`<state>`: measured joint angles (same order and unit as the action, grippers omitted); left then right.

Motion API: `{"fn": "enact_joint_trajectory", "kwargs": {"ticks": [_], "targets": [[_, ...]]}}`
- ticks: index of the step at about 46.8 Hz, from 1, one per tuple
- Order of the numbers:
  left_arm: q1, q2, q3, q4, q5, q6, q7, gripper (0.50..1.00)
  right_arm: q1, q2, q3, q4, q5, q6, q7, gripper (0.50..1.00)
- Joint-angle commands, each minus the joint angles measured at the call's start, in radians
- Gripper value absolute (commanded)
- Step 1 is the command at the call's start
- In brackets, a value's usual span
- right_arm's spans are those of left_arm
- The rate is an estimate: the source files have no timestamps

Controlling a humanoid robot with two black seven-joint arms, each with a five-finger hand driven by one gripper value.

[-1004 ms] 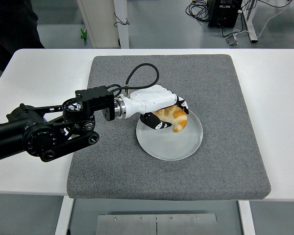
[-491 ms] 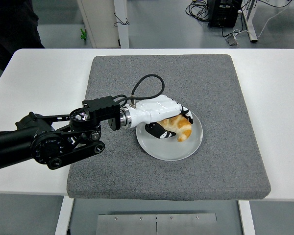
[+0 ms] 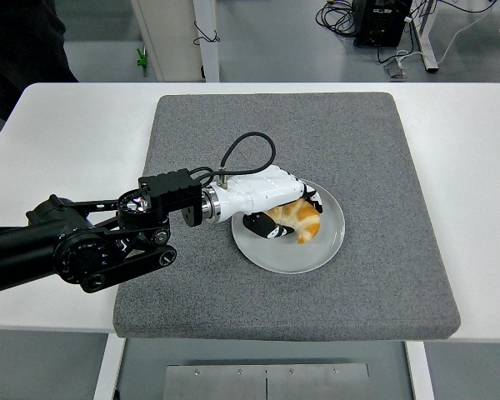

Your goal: Place the bread on the plate

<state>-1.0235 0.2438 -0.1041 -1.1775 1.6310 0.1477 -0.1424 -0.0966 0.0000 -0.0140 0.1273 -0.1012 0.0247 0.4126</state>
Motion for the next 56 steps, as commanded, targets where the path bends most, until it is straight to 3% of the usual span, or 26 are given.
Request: {"fn": "enact_joint_trajectory", "kwargs": {"ticks": [1,11,16,28,34,46,56], "targets": [[0.003,0.000,0.000,0.002,0.004,0.012,0.001,0.608,0.000,0.000,0.000,0.000,0.000,0.000,0.000,1.000],[0.006,-0.001,0.000,0.006,0.004,0.015,0.000,0.617,0.000,0.000,0.000,0.000,0.000,0.000,0.000,1.000],[0.011,-0.001,0.000,0.006,0.004,0.015,0.000,0.701,0.000,0.000,-0.001,0.000,0.000,0.000,0.000,1.000],[0.013,-0.001,0.000,0.010,0.003,0.015,0.000,0.714,0.000,0.000,0.000,0.000,0.000,0.000,0.000,1.000],[0.017,-0.001,0.000,0.010,-0.008,0.013,0.000,0.819,0.000,0.000,0.000,0.000,0.000,0.000,0.000,1.000],[0.028,-0.001,0.011,0.010,-0.019,0.007,-0.003,0.943,0.000,0.000,0.000,0.000,0.000,0.000,0.000,1.000],[0.013,0.011,-0.003,-0.004,-0.174,0.000,-0.074,0.965,0.000,0.000,0.000,0.000,0.000,0.000,0.000,1.000]]}}
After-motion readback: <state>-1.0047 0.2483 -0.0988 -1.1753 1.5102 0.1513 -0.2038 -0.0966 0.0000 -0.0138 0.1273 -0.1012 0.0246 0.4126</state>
